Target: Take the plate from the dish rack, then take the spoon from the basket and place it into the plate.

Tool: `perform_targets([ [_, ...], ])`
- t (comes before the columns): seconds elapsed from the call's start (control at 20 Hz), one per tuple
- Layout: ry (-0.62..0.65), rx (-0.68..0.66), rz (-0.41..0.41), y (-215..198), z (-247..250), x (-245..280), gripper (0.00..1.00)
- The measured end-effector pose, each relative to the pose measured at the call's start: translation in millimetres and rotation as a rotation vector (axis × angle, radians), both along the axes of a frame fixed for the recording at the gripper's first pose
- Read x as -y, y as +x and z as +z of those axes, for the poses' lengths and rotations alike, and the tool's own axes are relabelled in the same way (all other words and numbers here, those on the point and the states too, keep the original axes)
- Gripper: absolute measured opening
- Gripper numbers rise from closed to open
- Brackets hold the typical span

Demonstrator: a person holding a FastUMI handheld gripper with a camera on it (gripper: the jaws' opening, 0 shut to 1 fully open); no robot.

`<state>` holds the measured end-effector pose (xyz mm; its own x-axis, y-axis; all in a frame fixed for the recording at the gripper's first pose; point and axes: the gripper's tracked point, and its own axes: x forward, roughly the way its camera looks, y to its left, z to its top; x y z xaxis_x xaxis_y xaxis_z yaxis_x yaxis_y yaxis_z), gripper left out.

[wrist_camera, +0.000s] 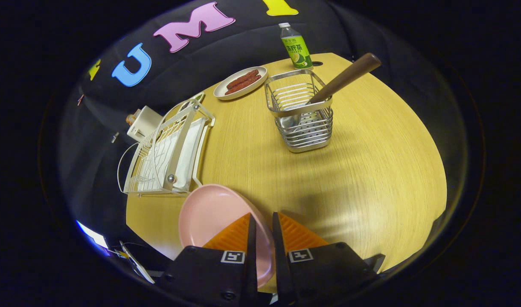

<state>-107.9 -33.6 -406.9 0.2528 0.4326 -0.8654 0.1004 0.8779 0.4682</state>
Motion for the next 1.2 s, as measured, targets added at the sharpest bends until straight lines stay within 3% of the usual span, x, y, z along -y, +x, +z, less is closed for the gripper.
perform_targets([
  [0.05,0.031,-0.005,0.004,-1.7,-1.1,-1.7,0.27],
  [0.2,0.039,0.022,0.04,-1.6,-2.4,12.0,0.58],
  [0.4,-0.043,0.216,0.052,34.0,11.3,52.3,1.0],
  [0.7,-0.123,0.402,-0.095,95.0,35.5,111.1,0.98],
  [1.2,-0.133,0.637,-0.115,159.7,41.1,117.8,0.98],
])
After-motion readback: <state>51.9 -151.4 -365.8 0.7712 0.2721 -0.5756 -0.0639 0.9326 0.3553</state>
